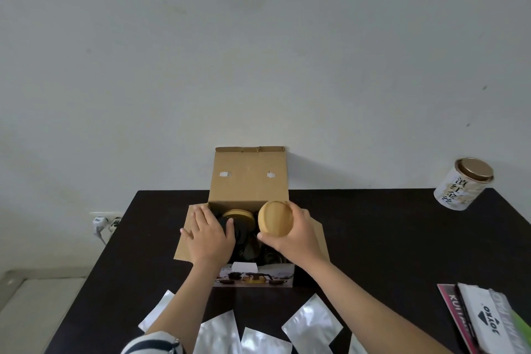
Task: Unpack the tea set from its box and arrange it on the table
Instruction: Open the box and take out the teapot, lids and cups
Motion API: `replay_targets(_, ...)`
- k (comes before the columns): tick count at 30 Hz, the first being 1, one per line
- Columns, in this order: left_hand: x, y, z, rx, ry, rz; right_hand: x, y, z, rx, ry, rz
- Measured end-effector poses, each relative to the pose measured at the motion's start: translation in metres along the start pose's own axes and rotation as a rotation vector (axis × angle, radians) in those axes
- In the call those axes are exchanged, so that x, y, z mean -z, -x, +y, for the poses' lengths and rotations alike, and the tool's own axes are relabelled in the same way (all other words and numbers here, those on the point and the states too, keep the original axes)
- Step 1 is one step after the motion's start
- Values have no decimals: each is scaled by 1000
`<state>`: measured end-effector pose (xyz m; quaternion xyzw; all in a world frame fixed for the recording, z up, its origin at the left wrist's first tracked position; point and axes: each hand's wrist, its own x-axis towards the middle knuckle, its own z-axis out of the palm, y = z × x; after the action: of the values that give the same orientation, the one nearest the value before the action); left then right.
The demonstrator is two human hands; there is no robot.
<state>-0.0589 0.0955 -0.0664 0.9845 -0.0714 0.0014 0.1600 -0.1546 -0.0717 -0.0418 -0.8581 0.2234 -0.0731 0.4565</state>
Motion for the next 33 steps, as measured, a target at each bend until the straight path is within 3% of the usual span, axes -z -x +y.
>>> replay_targets(4,-3,9,2,-226,17,185,19,1,16,-111,-175,85)
replay_targets(6,0,16,11,-271,-23,143,27,2,33,-165,-181,98)
replay_targets(12,-9,35,52,-68,-50,-139,47,13,88,-309,10,124)
replay_targets(21,-18,36,59,-30,-193,-97,75,33,170,-352,485,0)
replay_targets(27,-23,34,59,6,-201,-66,92,11,204,-167,582,-135)
replay_targets(33,-27,33,59,41,-191,-33,130,-47,225,-216,558,-89)
